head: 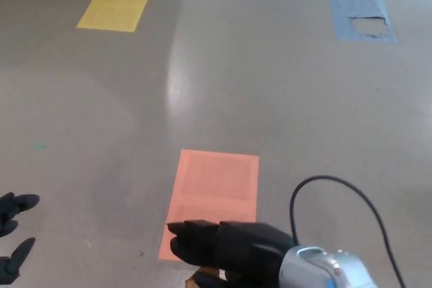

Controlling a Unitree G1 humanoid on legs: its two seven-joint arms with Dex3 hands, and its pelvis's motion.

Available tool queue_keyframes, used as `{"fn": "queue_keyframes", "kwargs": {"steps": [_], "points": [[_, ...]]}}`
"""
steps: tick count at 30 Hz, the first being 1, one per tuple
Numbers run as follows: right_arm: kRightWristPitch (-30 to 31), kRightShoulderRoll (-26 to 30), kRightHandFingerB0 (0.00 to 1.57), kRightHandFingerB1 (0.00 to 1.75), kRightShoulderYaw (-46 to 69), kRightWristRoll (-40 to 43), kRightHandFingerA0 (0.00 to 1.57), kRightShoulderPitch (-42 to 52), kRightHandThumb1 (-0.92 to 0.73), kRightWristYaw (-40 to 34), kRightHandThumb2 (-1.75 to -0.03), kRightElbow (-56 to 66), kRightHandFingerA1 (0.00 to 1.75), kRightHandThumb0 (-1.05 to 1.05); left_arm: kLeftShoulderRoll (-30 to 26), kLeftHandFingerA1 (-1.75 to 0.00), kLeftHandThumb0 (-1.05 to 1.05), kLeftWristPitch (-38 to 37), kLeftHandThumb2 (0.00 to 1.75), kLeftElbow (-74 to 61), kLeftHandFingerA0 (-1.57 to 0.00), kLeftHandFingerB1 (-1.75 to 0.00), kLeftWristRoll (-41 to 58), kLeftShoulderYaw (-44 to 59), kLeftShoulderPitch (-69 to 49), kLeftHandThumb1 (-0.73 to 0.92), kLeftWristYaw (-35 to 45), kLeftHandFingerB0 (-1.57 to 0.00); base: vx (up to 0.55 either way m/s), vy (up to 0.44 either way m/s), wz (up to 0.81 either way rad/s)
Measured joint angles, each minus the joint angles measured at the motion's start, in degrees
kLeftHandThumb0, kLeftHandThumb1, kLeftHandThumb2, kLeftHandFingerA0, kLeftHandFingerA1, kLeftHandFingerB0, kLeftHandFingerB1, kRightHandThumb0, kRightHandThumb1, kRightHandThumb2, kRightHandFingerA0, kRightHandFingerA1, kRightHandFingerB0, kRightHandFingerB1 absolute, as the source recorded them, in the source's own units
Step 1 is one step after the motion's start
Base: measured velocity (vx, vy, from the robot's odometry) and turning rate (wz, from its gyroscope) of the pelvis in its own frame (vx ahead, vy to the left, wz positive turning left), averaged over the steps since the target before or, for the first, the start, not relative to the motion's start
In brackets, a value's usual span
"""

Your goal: An air pump is kept on top of a storage box on the floor and the robot uses its right hand to press down on the handle of the pump to compress it

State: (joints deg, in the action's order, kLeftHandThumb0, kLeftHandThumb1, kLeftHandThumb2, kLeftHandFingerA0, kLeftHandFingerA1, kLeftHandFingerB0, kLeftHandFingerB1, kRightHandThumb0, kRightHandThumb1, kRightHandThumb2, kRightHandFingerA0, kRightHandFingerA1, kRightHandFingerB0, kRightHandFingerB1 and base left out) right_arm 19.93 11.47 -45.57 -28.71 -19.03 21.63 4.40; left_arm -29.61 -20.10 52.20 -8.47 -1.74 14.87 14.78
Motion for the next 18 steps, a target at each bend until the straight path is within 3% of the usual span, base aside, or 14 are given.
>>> {"fn": "queue_keyframes", "kwargs": {"steps": [8,18], "points": [[-2.2,-5.29,0.0,0.09,-0.11,-0.18,0.0,-2.08,-0.92,-2.84,-1.27,-14.31,0.08,-0.96,0.04,-0.47,-0.32,0.0,1.16,-0.09,0.0,-0.46,0.0,0.0,0.02,0.65,0.0,0.0,0.0,0.0,0.0],[-4.44,-10.0,0.0,0.11,-0.13,-0.3,0.0,-4.91,-0.9,-6.29,-1.21,-30.84,0.11,-0.9,0.24,-0.47,-0.32,0.0,1.16,-0.74,0.0,-0.46,0.0,-0.01,-0.11,0.63,0.0,0.0,0.0,0.0,0.0]]}}
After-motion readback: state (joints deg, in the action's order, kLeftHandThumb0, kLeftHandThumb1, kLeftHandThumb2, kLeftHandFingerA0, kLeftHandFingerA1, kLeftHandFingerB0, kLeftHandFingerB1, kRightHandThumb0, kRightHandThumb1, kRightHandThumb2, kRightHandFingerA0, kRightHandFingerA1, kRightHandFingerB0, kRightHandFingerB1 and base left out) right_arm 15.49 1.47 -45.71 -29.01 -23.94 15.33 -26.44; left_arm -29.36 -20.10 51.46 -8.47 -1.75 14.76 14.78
